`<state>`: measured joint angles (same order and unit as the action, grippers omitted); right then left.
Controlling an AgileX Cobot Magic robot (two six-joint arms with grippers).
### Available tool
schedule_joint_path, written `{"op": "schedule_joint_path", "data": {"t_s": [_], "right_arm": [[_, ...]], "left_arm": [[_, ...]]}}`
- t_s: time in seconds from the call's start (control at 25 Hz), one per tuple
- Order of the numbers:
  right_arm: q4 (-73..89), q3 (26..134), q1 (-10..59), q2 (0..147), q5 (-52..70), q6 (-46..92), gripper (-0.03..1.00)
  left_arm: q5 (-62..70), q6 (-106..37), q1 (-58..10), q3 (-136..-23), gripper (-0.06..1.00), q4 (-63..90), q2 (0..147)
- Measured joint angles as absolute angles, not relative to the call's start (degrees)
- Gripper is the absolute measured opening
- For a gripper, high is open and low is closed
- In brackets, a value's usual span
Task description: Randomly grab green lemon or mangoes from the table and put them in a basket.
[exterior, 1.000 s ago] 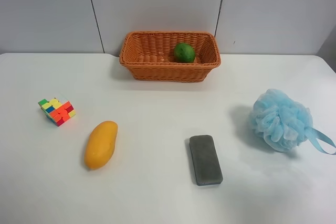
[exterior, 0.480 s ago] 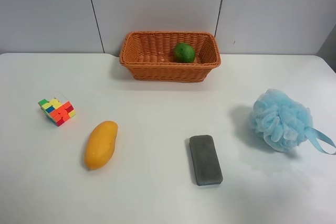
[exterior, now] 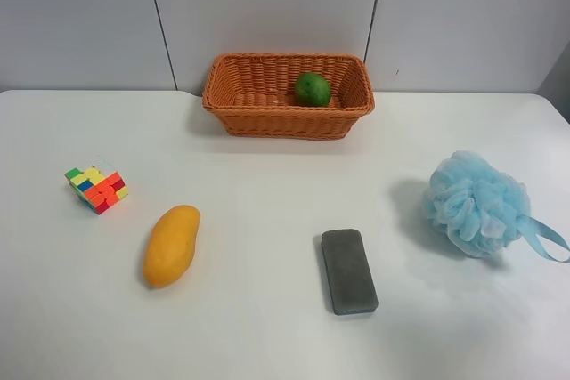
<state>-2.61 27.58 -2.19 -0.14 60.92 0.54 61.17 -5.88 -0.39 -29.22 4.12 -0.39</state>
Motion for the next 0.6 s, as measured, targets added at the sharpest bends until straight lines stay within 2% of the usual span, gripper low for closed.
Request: {"op": "schedule_joint_path", "data": {"t_s": [0.6], "right_arm": [[-2.6,27.6,-2.2,-0.1,60.9,0.5,0.99]], "left_arm": [[61.2,-5.9,-0.4,-29.2,0.99,4.1,-0.4]]}}
